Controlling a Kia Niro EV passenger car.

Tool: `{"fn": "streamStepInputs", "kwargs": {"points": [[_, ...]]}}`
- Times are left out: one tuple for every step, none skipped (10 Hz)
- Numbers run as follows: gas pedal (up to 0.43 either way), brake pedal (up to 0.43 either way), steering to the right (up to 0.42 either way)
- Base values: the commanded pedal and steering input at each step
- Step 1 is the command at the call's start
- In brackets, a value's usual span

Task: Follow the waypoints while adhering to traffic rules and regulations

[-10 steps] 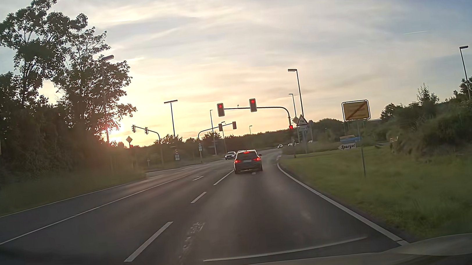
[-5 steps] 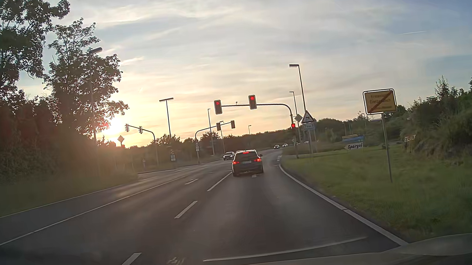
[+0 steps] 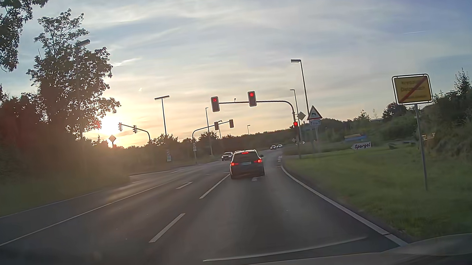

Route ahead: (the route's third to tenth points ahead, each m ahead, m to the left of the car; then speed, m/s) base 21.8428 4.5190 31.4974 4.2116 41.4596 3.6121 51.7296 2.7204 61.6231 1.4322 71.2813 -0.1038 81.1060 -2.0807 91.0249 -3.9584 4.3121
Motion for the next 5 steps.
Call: {"fn": "streamStepInputs", "kwargs": {"points": [[0.000,0.116,0.006],[0.000,0.116,0.006],[0.000,0.116,0.005],[0.000,0.116,0.006],[0.000,0.116,0.006]]}}
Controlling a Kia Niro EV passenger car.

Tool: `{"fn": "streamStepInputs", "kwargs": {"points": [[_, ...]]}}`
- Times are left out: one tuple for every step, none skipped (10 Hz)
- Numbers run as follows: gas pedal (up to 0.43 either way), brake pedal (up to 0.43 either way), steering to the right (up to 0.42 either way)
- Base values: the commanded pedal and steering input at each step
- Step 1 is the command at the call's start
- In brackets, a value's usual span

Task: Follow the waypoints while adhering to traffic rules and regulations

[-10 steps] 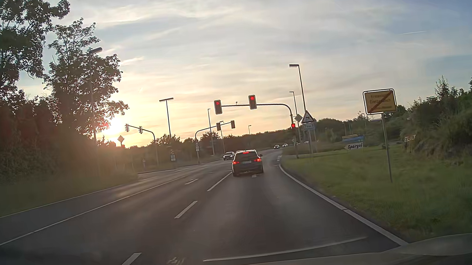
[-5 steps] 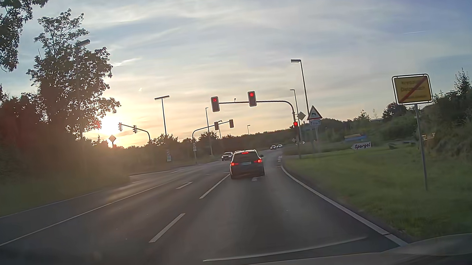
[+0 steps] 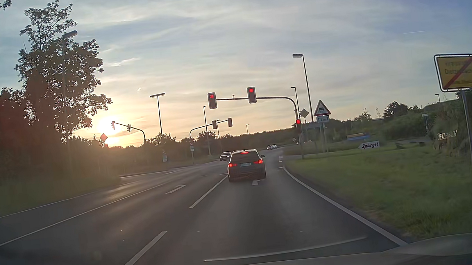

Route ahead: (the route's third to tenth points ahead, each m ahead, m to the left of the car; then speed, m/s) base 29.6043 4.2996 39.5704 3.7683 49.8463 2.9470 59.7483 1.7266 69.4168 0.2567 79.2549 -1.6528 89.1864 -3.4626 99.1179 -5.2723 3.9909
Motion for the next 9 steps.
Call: {"fn": "streamStepInputs", "kwargs": {"points": [[0.000,0.116,0.005],[0.000,0.116,0.005],[0.000,0.116,0.005],[0.000,0.116,0.004],[0.000,0.122,0.004],[0.000,0.122,0.004],[0.000,0.128,0.004],[0.000,0.128,0.004],[0.000,0.134,0.004]]}}
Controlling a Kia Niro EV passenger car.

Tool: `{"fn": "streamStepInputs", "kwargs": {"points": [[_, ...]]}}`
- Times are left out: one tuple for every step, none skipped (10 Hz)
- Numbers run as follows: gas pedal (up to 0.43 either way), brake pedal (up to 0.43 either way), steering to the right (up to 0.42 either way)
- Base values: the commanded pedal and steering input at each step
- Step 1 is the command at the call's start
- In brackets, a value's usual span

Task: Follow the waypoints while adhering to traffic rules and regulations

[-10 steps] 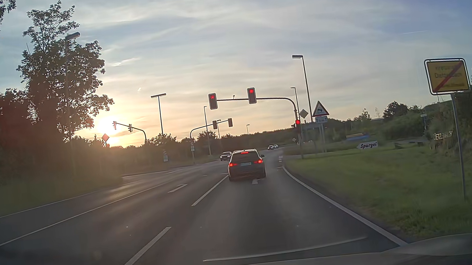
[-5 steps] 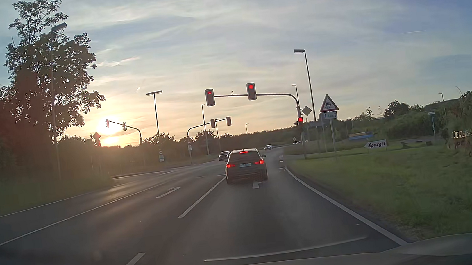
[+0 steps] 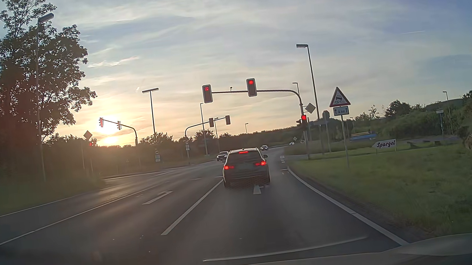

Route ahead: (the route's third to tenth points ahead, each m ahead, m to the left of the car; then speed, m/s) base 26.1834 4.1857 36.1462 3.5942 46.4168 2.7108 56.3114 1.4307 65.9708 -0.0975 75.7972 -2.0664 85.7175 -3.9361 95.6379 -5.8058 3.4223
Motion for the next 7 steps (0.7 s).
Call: {"fn": "streamStepInputs", "kwargs": {"points": [[0.000,0.134,0.004],[0.000,0.134,0.005],[0.000,0.134,0.006],[0.000,0.134,0.006],[0.000,0.134,0.008],[0.000,0.134,0.009],[0.000,0.134,0.013]]}}
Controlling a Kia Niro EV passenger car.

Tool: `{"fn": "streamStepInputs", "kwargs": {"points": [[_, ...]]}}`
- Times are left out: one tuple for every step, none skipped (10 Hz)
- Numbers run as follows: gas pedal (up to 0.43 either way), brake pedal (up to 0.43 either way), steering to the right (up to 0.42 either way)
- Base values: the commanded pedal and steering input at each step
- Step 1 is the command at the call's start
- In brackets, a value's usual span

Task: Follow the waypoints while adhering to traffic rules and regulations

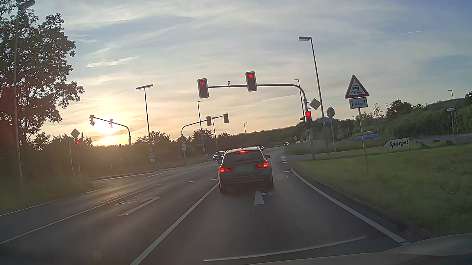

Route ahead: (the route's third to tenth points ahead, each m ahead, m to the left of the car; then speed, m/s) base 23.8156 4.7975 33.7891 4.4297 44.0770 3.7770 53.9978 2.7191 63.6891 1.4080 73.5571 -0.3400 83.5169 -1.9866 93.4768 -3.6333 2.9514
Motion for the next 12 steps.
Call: {"fn": "streamStepInputs", "kwargs": {"points": [[0.000,0.134,0.017],[0.000,0.134,0.020],[0.000,0.134,0.019],[0.000,0.134,0.018],[0.000,0.140,0.016],[0.000,0.134,0.015],[0.000,0.134,0.015],[0.000,0.134,0.014],[0.000,0.140,0.014],[0.000,0.140,0.013],[0.000,0.146,0.011],[0.000,0.146,0.009]]}}
